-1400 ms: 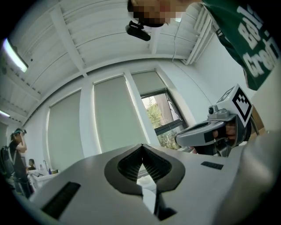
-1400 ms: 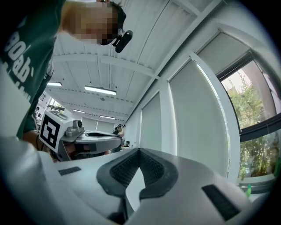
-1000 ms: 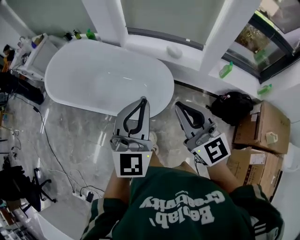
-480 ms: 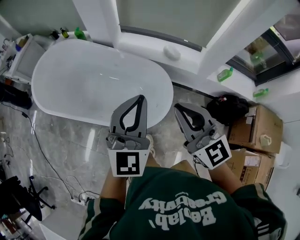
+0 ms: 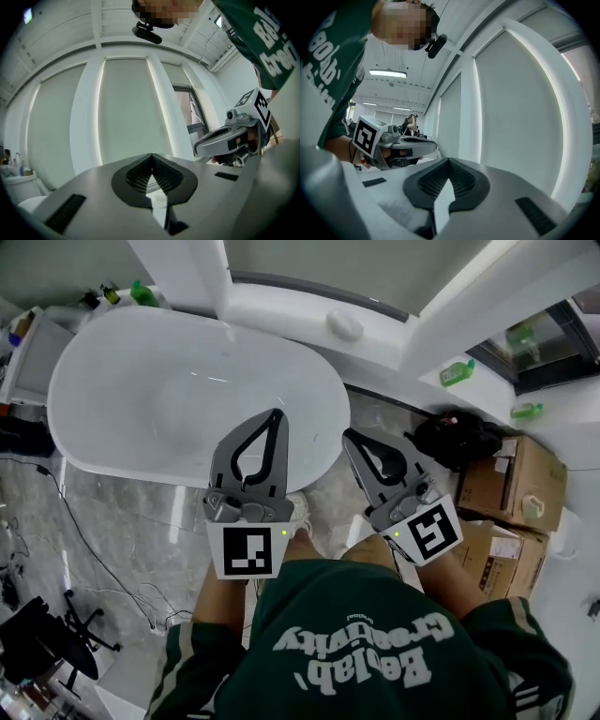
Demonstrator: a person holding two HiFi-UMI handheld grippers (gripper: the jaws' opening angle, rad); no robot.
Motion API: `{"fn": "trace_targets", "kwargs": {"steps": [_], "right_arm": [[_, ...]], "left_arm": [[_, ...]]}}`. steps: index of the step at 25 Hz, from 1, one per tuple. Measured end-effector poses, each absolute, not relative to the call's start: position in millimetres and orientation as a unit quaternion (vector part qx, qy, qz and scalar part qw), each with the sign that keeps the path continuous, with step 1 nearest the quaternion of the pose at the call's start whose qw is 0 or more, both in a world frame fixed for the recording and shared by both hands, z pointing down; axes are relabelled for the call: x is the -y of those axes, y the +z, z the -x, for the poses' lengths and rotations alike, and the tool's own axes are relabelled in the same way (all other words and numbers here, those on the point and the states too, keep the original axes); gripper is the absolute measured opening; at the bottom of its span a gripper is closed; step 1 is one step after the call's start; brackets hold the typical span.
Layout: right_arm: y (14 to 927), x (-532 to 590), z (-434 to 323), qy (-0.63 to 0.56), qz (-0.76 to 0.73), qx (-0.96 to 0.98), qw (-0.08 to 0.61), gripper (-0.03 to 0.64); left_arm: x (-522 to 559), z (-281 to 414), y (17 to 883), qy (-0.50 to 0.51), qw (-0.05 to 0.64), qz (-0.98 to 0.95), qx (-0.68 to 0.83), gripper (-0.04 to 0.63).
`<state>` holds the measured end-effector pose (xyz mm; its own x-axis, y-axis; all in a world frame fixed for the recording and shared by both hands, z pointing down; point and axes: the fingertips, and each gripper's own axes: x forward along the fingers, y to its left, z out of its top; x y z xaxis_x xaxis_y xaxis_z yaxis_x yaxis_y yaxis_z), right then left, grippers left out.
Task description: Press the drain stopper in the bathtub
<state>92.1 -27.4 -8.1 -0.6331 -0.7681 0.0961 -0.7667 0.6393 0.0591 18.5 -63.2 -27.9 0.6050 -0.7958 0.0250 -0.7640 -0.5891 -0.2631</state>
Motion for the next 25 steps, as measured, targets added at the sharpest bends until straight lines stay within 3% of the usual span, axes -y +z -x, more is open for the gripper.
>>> {"fn": "trace_targets", "kwargs": {"steps": [25], "right_arm": [[21, 96, -105, 0.033, -0.330, 0.943, 0.022, 0.014]], "left_arm": [[107, -55, -7, -0.115, 0.082, 0.848, -0.510, 0.009]]}}
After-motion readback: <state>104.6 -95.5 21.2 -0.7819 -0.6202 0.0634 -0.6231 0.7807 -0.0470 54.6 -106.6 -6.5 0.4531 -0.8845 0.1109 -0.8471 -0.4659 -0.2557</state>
